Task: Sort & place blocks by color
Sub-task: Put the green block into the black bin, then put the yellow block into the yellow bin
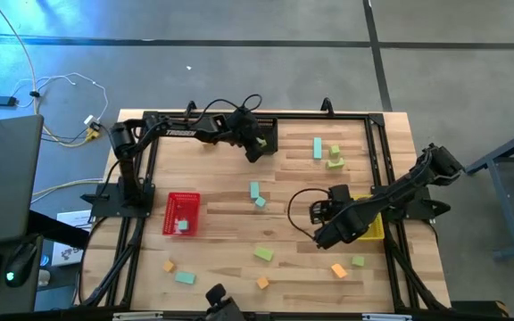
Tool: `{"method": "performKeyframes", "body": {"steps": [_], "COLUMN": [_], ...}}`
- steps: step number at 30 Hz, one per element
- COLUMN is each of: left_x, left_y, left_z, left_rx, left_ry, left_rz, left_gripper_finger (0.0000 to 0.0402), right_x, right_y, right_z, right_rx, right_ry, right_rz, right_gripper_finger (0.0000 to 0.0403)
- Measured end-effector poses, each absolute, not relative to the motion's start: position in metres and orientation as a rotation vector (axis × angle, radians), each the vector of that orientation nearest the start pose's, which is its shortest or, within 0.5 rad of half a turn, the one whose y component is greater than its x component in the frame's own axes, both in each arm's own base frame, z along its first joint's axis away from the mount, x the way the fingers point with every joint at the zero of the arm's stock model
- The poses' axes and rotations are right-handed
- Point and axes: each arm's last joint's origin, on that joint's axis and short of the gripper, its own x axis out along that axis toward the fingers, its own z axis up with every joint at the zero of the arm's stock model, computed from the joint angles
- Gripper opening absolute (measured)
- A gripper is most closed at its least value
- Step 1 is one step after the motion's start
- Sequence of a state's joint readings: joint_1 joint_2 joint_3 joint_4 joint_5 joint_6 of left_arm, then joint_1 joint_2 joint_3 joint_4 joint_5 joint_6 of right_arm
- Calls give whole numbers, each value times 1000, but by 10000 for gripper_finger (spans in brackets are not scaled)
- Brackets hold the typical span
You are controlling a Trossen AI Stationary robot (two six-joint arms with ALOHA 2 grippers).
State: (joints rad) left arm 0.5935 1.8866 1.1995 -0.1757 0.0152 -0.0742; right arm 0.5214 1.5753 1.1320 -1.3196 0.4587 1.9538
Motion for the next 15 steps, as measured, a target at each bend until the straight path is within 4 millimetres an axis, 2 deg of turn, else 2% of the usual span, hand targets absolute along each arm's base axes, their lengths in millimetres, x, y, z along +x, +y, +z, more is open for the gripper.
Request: {"method": "performKeyframes", "body": {"steps": [7,15], "left_x": [325,324], "left_y": [218,218], "left_z": [171,173], "left_rx": [-335,-338], "left_ry": [830,835], "left_rz": [572,569], "left_gripper_finger": [179,194], "right_x": [229,227], "right_y": [128,152], "right_z": [222,222], "right_rx": [771,845], "right_ry": [980,991], "right_rz": [-1094,-951], "right_gripper_finger": [167,167]}}
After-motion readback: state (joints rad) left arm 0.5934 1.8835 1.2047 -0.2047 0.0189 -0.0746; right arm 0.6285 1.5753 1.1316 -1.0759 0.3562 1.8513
